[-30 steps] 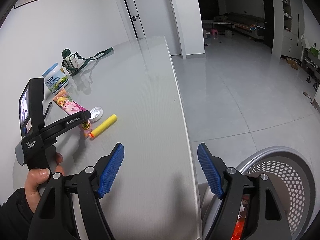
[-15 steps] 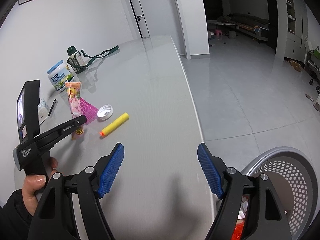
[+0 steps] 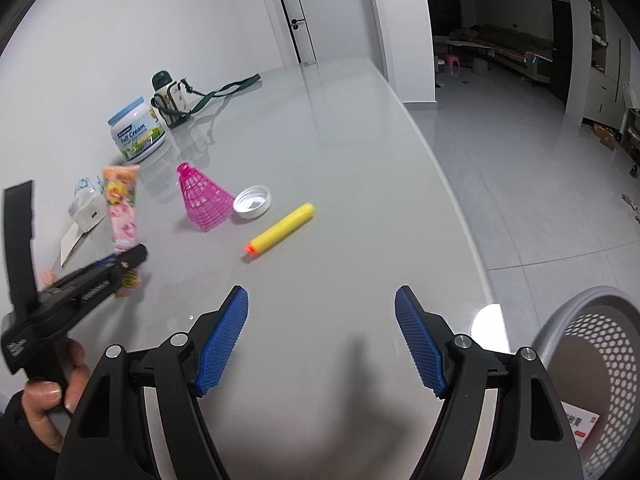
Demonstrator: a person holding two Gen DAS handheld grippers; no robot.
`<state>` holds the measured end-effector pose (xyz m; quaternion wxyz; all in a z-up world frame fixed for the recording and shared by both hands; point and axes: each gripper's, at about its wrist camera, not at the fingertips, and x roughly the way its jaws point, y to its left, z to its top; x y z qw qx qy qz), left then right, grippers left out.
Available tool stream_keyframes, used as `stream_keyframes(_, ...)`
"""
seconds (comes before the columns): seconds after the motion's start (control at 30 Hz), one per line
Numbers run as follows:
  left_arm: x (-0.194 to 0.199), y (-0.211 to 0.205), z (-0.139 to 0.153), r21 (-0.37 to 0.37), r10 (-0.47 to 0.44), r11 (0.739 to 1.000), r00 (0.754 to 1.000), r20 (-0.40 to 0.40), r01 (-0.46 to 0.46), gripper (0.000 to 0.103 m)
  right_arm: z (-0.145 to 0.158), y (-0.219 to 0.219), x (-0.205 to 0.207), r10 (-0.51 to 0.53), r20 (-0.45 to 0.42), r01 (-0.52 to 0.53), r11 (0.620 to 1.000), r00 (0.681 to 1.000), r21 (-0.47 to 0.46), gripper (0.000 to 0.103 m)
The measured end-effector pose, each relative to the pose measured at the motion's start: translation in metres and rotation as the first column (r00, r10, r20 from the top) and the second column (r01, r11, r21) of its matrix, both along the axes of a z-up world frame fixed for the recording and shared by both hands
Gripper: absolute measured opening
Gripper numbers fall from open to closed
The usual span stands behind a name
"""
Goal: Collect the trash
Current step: 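Lift the snack wrapper with the left tool while the right approaches the yellow dart, then hold the wrapper in the left tool while the right grasps the yellow dart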
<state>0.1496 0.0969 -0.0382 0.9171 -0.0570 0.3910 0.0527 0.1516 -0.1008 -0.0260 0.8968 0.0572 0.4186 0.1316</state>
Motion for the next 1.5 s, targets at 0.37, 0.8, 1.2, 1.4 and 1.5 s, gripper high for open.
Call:
stream_keyframes(0.37,0.021,0.047,0.016,0.002,0.035,0.999,0.995,0.092,-0.035,0.02,-0.016,0.049,0.031,-0.095,0.011,0.095,0.995,0.995,-0.029,0.073)
stream_keyframes(0.8,0.014,0.061,0.024,-0.023,0.051,0.999,0.992,0.112,-0.049,0.02,-0.024,0.074,0.059,-0.185,-0.005,0.183,0.973,0.983,-0.138,0.073)
stream_keyframes(1.2,0.017,0.057,0.015,-0.022,0.035,0.999,0.996,0.081,-0.034,0.02,-0.031,0.094,0.076,-0.212,-0.03,0.2,0.954,0.977,-0.224,0.072)
stream_keyframes(1.4,0.022,0.063,0.013,-0.054,0.044,0.998,0.997,0.06,-0.041,0.02,-0.031,0.093,0.077,-0.211,-0.028,0.2,0.956,0.977,-0.216,0.064)
stream_keyframes(1.5,0.023,0.063,0.012,-0.055,0.038,0.998,0.998,0.057,-0.035,0.02,-0.03,0.096,0.075,-0.192,-0.02,0.183,0.959,0.981,-0.219,0.052)
